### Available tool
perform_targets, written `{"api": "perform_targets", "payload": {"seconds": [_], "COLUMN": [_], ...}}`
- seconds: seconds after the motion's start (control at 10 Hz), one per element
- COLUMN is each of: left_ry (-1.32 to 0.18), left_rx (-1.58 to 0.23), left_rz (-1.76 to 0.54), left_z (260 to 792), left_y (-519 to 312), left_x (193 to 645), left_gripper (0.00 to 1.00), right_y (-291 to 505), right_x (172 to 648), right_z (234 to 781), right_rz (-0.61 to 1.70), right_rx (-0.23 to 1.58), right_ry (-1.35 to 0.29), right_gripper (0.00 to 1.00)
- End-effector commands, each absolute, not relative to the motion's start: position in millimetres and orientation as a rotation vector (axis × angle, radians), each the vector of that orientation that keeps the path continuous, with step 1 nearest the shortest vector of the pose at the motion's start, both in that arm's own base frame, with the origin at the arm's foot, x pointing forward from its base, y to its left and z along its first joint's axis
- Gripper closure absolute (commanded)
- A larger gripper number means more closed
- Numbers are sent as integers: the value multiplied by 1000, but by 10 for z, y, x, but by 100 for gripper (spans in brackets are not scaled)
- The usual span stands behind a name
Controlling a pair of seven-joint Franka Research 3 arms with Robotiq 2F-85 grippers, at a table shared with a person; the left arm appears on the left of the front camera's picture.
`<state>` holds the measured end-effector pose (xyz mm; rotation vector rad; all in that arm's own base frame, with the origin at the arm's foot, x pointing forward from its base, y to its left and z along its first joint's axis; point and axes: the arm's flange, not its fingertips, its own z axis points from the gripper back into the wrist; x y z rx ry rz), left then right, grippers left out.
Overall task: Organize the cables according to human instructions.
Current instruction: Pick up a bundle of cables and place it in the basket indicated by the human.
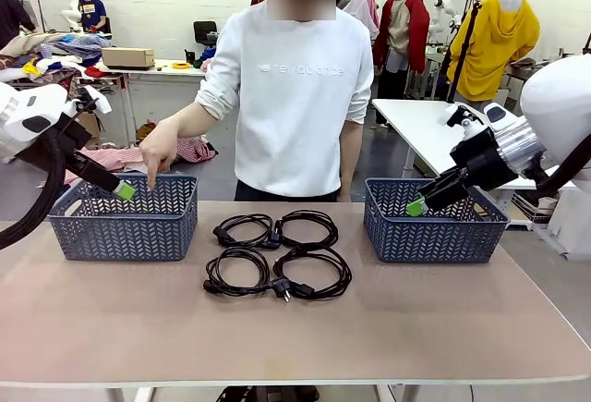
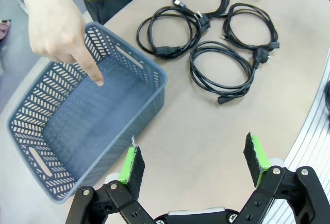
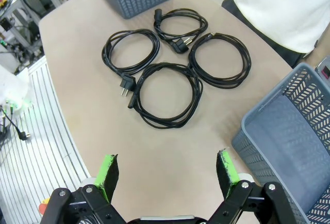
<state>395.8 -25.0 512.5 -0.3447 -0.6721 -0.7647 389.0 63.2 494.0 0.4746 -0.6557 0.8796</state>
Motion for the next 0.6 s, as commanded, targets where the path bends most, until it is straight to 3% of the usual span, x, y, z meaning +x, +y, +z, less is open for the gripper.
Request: {"api": "perform_targets", "payload": {"seconds": [0.0, 0.3, 0.5], "left_ry": [-681, -672, -638], "left_rx": [-359, -345, -288], "left_rz": [-779, -765, -905], "left_z": [5090, 5125, 5181], "left_y": [-227, -250, -533], "left_x": [3964, 3958, 4053], "left_gripper": [0, 0, 0], "right_y": [625, 625, 625], "right_x": [3929, 3929, 3929], "right_z": [4925, 4925, 4925], "right_rz": [901, 901, 901], "right_rx": [496, 496, 496], "right_ry": [-677, -677, -677], "right_gripper": [0, 0, 0]}}
